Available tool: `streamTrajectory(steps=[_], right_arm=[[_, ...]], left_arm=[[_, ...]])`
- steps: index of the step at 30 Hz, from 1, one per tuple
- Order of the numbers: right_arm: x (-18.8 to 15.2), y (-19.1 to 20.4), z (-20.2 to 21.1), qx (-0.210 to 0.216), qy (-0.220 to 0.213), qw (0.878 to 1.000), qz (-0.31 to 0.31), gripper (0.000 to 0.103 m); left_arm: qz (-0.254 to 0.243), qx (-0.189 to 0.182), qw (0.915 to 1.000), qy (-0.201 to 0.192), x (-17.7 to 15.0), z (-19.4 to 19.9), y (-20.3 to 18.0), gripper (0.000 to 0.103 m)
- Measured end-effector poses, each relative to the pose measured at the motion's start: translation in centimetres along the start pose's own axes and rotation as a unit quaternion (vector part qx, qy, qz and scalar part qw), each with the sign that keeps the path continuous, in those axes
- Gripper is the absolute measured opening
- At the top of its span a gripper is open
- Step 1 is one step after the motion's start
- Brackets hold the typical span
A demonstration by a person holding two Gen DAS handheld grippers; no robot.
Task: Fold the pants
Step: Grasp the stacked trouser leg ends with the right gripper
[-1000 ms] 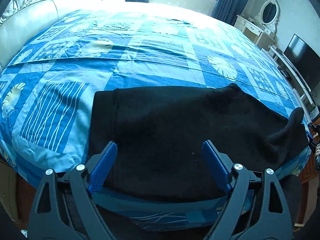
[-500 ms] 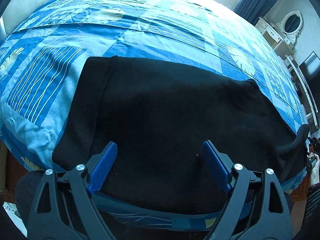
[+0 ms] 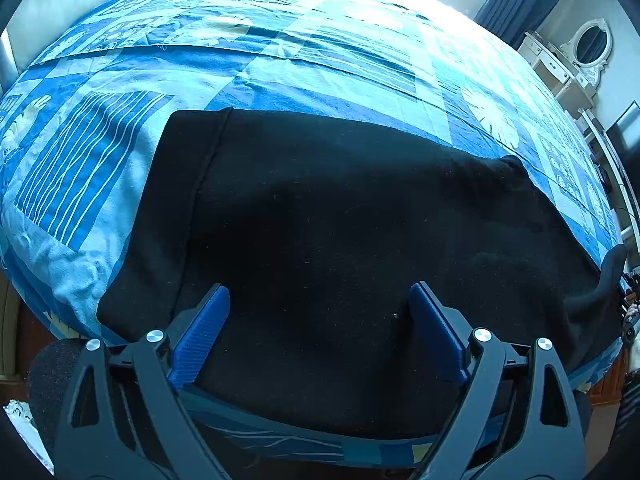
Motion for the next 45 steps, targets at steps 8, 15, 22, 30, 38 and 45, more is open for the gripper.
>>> streamTrajectory(steps=[8, 15, 22, 30, 38, 45], right_arm=[[-4.2, 0.6, -0.4, 0.053, 0.067, 0.996, -0.001, 0.032], [-5.2, 2.5, -0.8, 0.019, 0.061, 0.995, 0.070, 0.015], [-5.3, 4.3, 4.1, 0.067, 0.018, 0.995, 0.074, 0.005], [-4.7, -0.4, 8.9, -0.014, -0.029, 0.995, 0.098, 0.005], [-2.9, -6.4, 9.3, 0.041, -0.041, 0.998, -0.008, 0.020], [-2.7, -7.8, 8.3, 0.043, -0.045, 0.998, -0.027, 0.023]], left_arm=[[-0.002, 0.004, 1.0000, -0.004, 0.0, -0.1, -0.1, 0.092], [-0.002, 0.000, 1.0000, -0.005, 0.0, -0.1, -0.1, 0.093], [0.001, -0.001, 1.0000, -0.004, -0.1, -0.1, 0.0, 0.093], [0.000, -0.003, 1.0000, -0.008, -0.1, -0.1, -0.1, 0.093], [-0.002, -0.003, 0.9999, -0.010, -0.2, 0.0, -0.1, 0.093], [-0.002, 0.001, 0.9999, -0.012, -0.3, -0.1, -0.2, 0.093]])
Point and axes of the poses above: each gripper's, at about its wrist camera, not at the fingertips, and z roughly against the way its jaws point, y to its left, x to its top, the point moved 9 cm from there along -z, roughly the way its jaws point, and after that the axes turned 8 degrees about y, right-handed, at the moved point
